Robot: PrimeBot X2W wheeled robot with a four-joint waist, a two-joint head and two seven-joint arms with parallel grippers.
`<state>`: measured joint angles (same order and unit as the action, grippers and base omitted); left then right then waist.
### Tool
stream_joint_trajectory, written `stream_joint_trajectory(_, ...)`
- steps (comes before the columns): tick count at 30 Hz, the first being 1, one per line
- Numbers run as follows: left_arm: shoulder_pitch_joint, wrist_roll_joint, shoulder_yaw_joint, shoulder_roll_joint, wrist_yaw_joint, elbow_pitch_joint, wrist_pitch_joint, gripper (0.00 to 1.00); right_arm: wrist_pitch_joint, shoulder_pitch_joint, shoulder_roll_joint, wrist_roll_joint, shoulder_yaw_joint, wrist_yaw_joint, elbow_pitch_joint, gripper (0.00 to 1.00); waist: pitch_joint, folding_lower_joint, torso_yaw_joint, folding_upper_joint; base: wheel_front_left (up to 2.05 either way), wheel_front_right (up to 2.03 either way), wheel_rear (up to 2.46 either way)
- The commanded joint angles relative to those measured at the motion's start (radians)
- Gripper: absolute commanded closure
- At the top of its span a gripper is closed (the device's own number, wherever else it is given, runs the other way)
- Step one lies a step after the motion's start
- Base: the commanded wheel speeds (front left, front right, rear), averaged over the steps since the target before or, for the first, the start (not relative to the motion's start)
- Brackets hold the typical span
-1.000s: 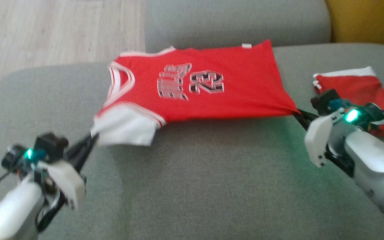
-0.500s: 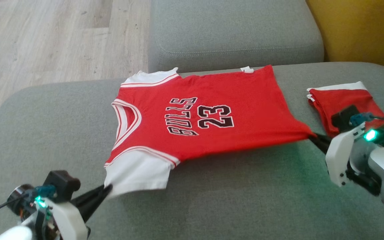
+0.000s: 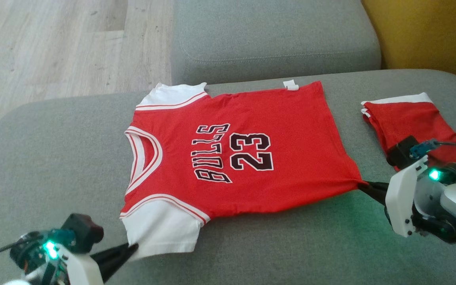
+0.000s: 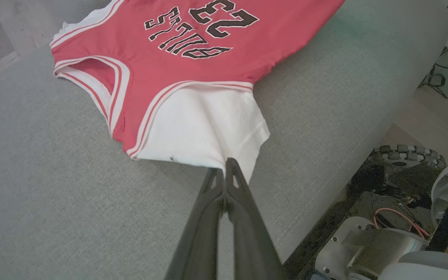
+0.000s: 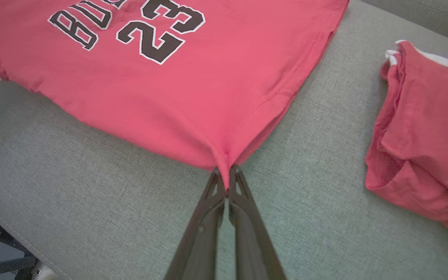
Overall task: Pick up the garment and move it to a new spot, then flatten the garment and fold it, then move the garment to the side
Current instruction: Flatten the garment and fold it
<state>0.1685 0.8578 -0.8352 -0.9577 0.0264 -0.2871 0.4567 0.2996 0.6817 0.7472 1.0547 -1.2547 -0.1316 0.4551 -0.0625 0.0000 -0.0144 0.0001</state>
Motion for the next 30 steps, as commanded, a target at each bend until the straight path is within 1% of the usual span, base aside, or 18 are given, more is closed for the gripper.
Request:
stream_joint_trajectory(1, 0.078, -0.015, 0.06, -0.047, -0.002, -0.016, -0.002, 1.0, -0.003, 0.014, 0.034, 0.006, 0.013, 0.001, -0.016, 1.0, 0.004, 0.0, -0.002, -0.0001, 0.0, 0.0, 0.0)
stream_joint_trajectory(6, 0.14, -0.036, 0.071, -0.016, 0.012, 0.04, -0.005, 1.0, -0.001, 0.04, 0.023, 0.006, 0.015, 0.001, -0.013, 1.0, 0.025, 0.0, -0.004, -0.0001, 0.0, 0.0, 0.0)
stream_joint_trajectory(9, 0.19, -0.053, 0.075, 0.003, 0.028, 0.093, 0.001, 1.0, -0.002, 0.062, 0.011, 0.006, 0.021, 0.001, -0.001, 1.0, 0.043, 0.0, -0.006, -0.0001, 0.0, 0.0, 0.0)
stream_joint_trajectory(13, 0.273, -0.075, 0.076, 0.03, 0.057, 0.172, 0.014, 1.0, -0.006, 0.097, -0.014, 0.01, 0.037, 0.001, 0.032, 1.0, 0.07, 0.0, -0.011, -0.0001, 0.0, 0.0, 0.0)
stream_joint_trajectory(18, 0.405, -0.115, 0.067, 0.073, 0.084, 0.273, 0.029, 1.0, -0.008, 0.147, -0.049, 0.006, 0.056, 0.001, 0.085, 1.0, 0.13, 0.0, -0.015, -0.0001, 0.0, 0.0, 0.0)
stream_joint_trajectory(25, 0.587, -0.187, 0.007, 0.139, 0.102, 0.449, 0.011, 1.0, -0.015, 0.209, -0.108, -0.005, 0.065, 0.001, 0.161, 1.0, 0.209, 0.0, -0.028, -0.0001, 0.0, 0.0, 0.0)
stream_joint_trajectory(30, 0.695, -0.202, -0.09, 0.175, 0.104, 0.541, -0.014, 1.0, -0.03, 0.244, -0.145, -0.013, 0.062, 0.001, 0.212, 1.0, 0.251, 0.0, -0.037, -0.0001, 0.0, 0.0, 0.0)
